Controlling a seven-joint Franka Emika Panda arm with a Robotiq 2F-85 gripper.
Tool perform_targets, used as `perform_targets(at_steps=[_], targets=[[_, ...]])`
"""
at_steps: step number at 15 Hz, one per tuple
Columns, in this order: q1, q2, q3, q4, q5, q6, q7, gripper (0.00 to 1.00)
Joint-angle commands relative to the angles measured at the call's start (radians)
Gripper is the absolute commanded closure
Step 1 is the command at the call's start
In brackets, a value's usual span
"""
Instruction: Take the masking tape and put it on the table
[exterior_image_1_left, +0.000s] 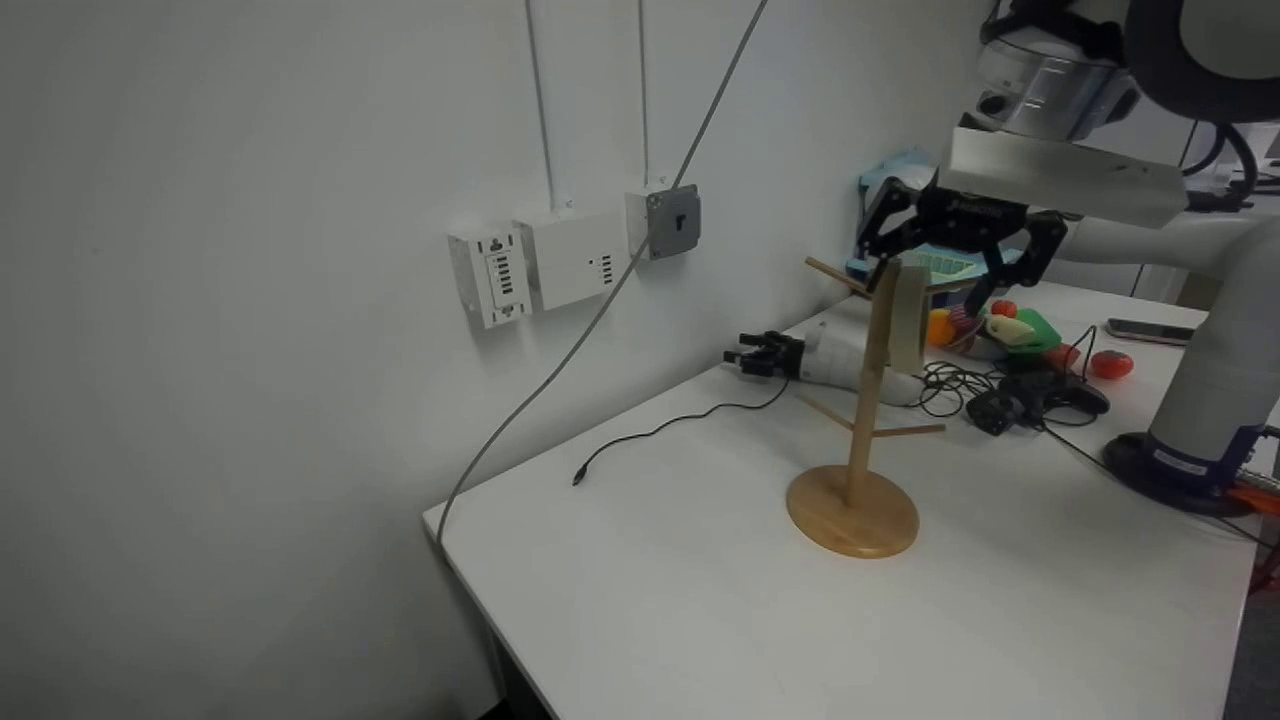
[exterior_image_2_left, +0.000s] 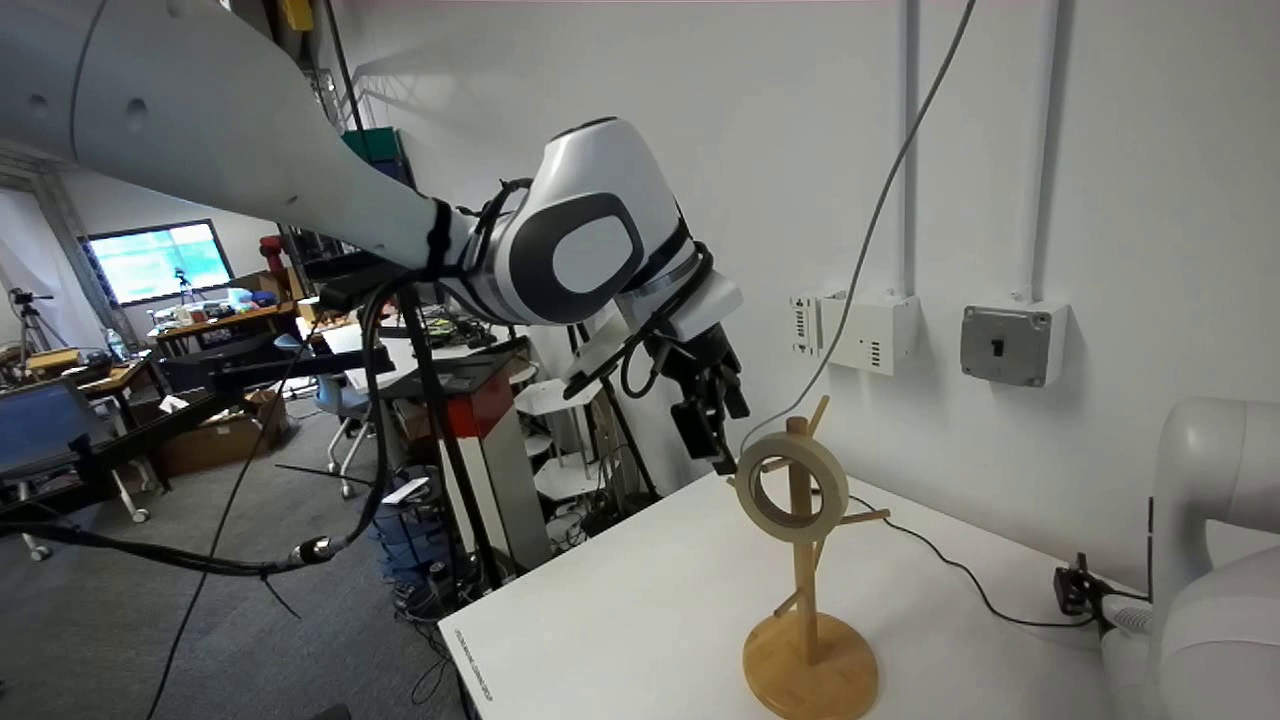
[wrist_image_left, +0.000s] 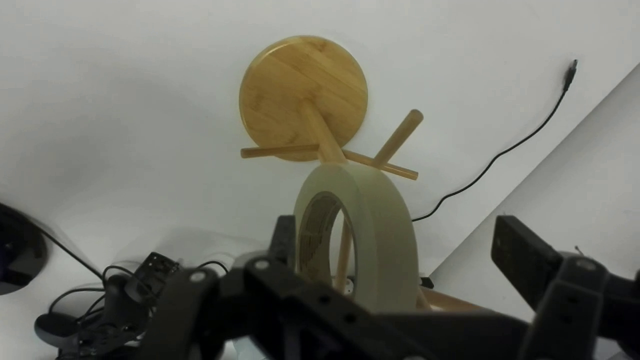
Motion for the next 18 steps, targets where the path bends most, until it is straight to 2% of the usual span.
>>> perform_targets(at_steps=[1,8,9,10,12,18], targets=[[0.02,0.032,-0.026,0.037,-0.05,0.026,0.052,0.0],[0.02,0.045,-0.054,0.03,-0.097,0.024,0.094,0.0],[0.02,0.047,-0.057,0.029,-0.099,0.025,0.097,0.06],[0.021,0.048,-0.059,0.028,-0.103,0.026,0.101,0.28],[0.023,0.051,-0.062,0.025,-0.109,0.028,0.109,0.32],[0.025,0.055,-0.063,0.019,-0.116,0.032,0.112,0.78]])
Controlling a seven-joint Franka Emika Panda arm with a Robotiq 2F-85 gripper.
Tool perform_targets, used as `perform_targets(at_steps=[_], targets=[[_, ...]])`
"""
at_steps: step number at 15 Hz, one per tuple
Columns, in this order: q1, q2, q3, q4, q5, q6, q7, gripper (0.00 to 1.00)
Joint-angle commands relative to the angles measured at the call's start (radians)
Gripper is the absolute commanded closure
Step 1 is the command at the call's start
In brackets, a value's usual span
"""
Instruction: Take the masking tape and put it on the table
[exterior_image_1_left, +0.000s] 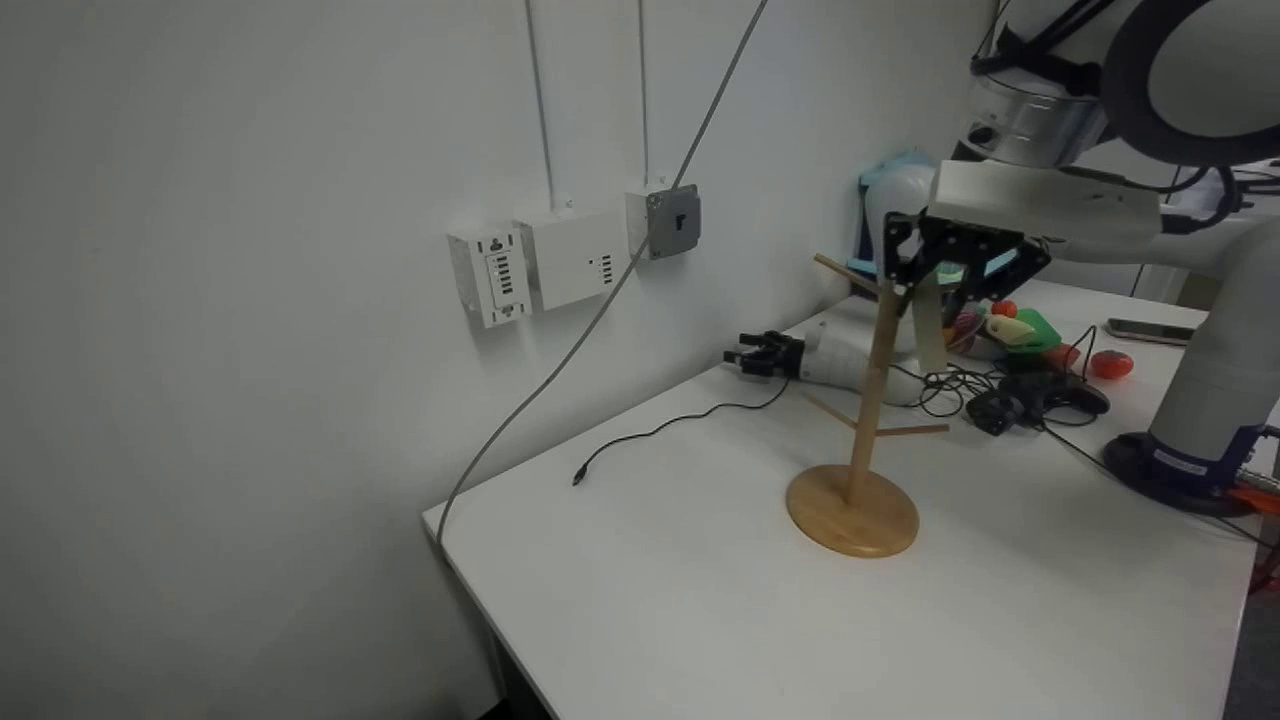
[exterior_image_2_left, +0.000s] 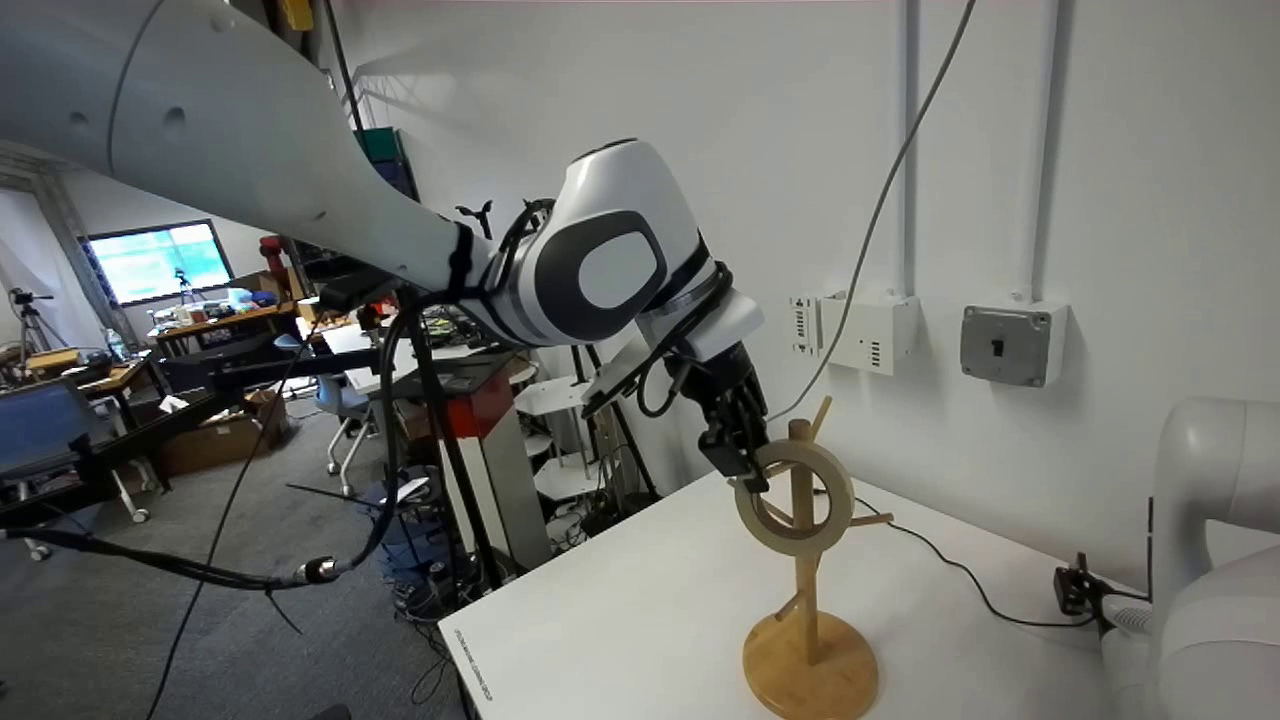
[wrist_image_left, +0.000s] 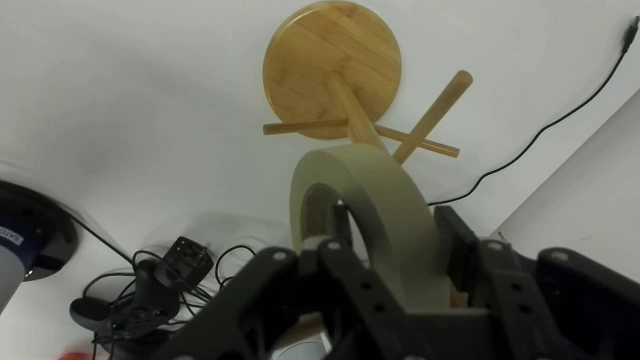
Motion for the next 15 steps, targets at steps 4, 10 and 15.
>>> perform_targets(at_steps=[4,10,15], targets=[[0.019,0.007,-0.021,0.008,-0.029,0.027,0.028,0.92],[0.025,-0.016,-0.016,0.003,-0.022,0.028,0.006,0.92],[0.026,-0.046,-0.011,-0.007,-0.015,0.023,-0.017,0.92]])
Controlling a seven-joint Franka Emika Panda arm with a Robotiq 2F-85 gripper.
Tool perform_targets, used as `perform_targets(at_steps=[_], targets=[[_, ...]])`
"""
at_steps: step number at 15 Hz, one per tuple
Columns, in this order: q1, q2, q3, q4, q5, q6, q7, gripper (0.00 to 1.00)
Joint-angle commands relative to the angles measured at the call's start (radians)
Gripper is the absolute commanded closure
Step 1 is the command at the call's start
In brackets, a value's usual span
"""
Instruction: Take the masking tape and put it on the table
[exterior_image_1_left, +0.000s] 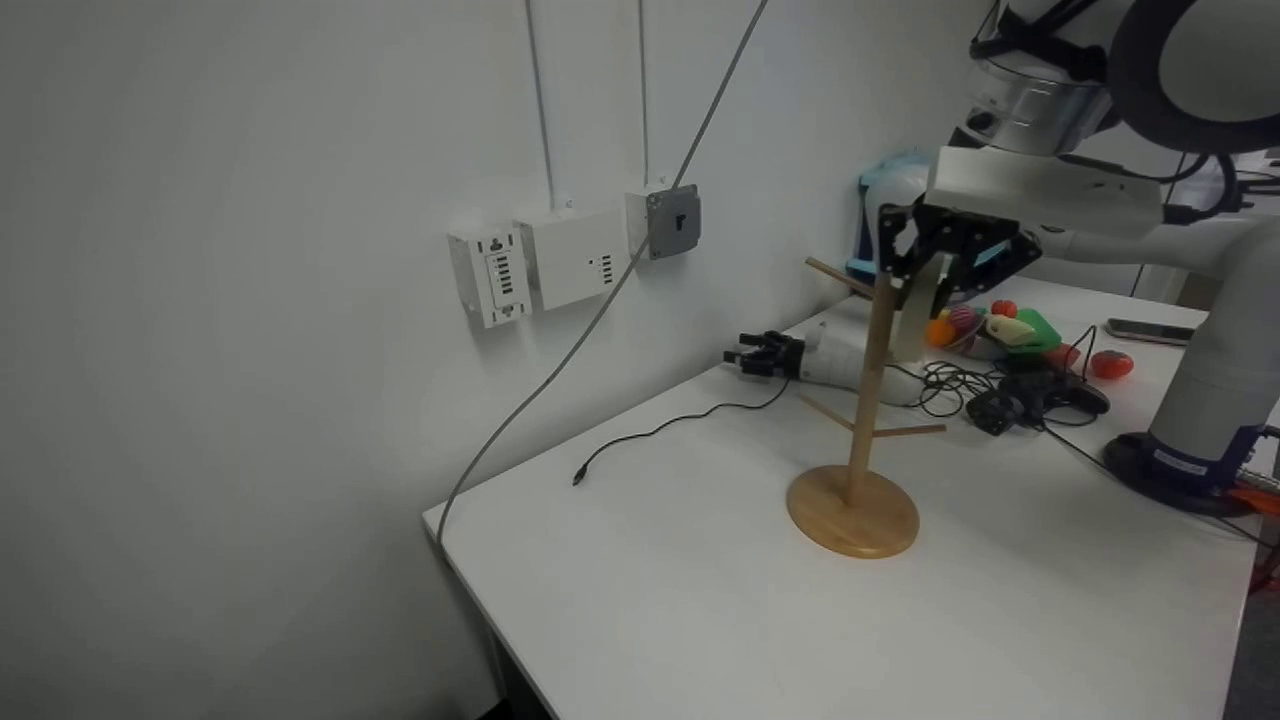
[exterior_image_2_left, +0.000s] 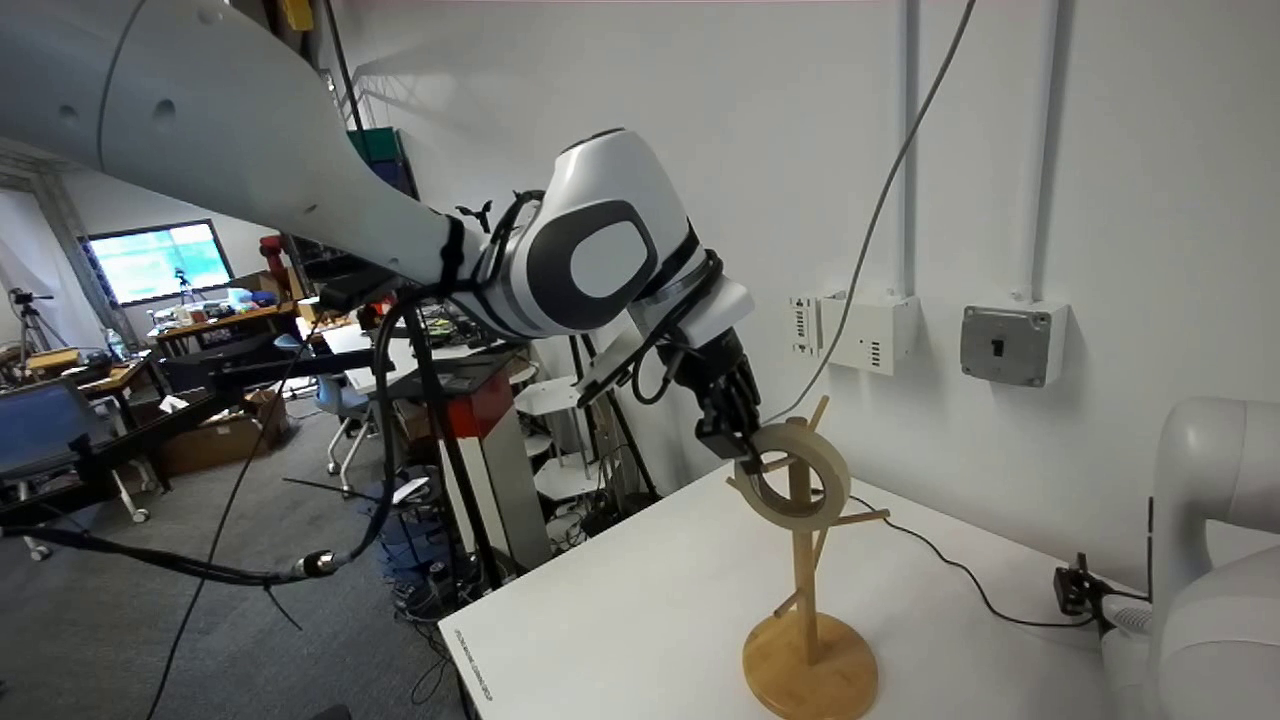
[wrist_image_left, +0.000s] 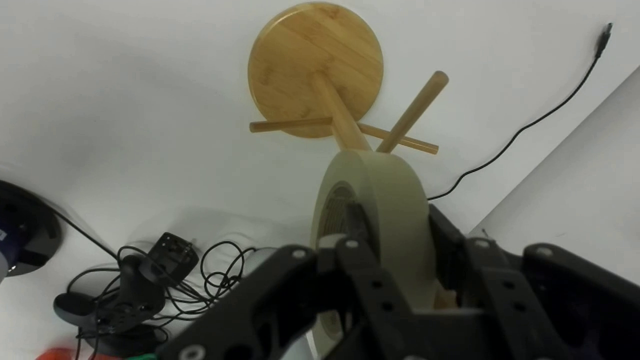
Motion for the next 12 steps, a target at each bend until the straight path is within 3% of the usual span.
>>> perform_targets(at_steps=[1,12], targets=[[0.008,-0.038,-0.01,-0.009,-0.013,0.01,-0.017,0.92],[-0.009,-0.123,0.0,-0.051,0.032,-0.085,-0.149,0.92]])
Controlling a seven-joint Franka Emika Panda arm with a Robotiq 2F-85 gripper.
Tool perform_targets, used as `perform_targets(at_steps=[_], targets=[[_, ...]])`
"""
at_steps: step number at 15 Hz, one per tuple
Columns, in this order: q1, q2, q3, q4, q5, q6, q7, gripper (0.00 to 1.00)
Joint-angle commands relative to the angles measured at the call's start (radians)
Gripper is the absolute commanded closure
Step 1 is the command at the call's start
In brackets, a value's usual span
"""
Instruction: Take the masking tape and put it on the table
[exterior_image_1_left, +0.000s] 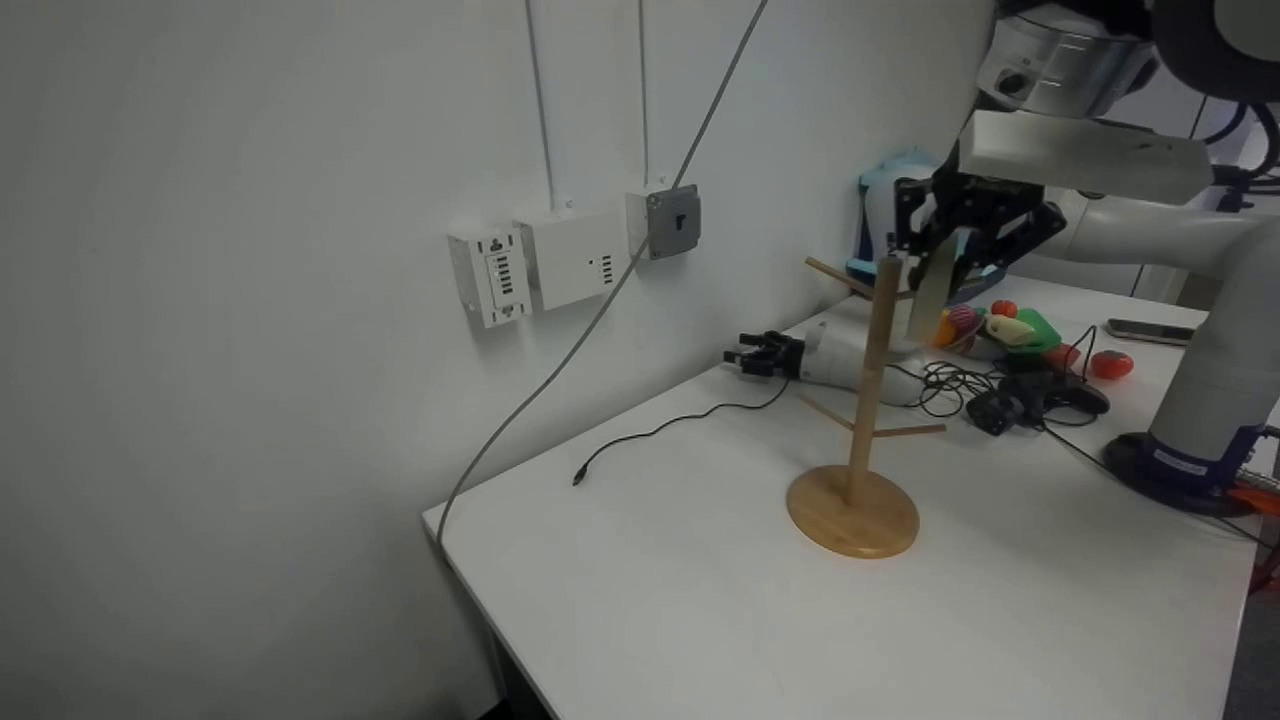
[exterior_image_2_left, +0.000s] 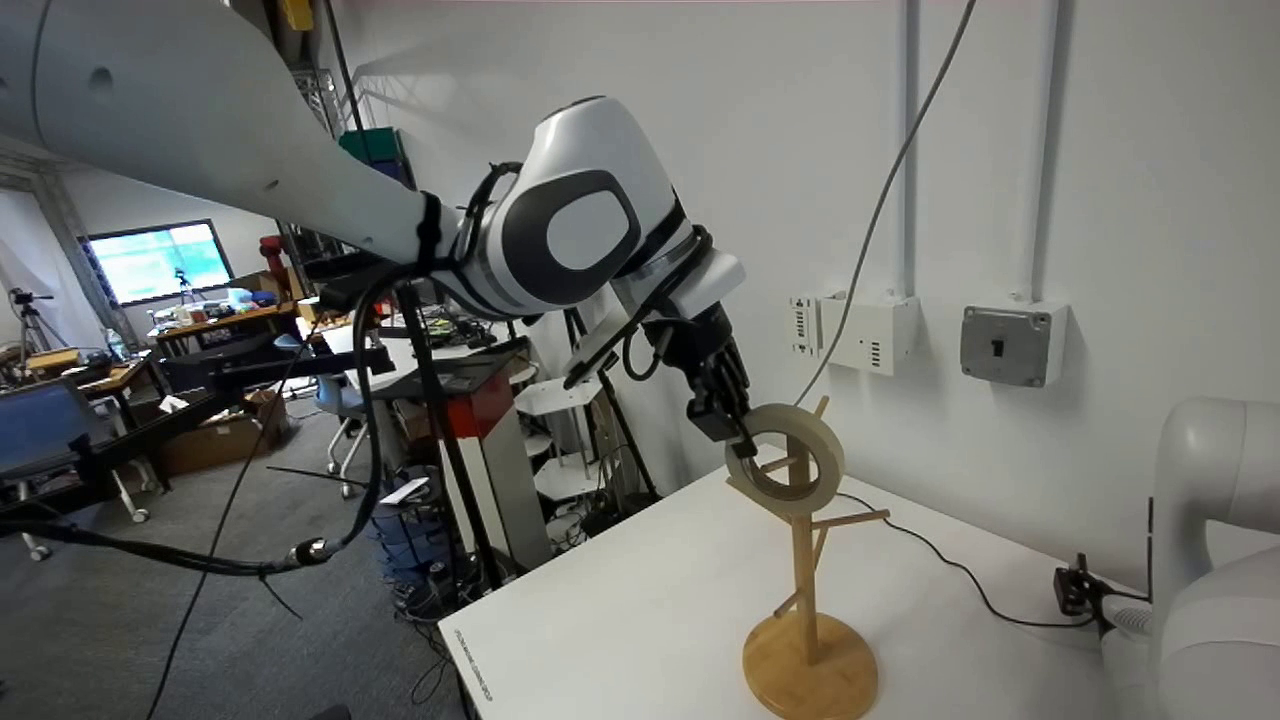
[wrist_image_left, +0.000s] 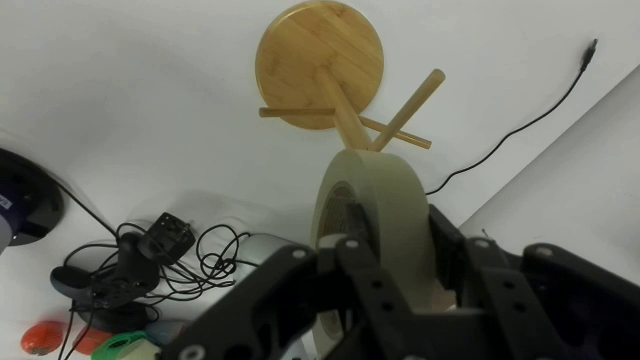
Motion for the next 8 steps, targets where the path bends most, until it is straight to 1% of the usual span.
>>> perform_targets(at_steps=[1,8], targets=[[-0.01,-0.071,0.001,-0.038,0.031,-0.063,-0.092,0.92],[-0.028,-0.161,0.002,-0.079,0.042,-0.138,-0.209,0.92]])
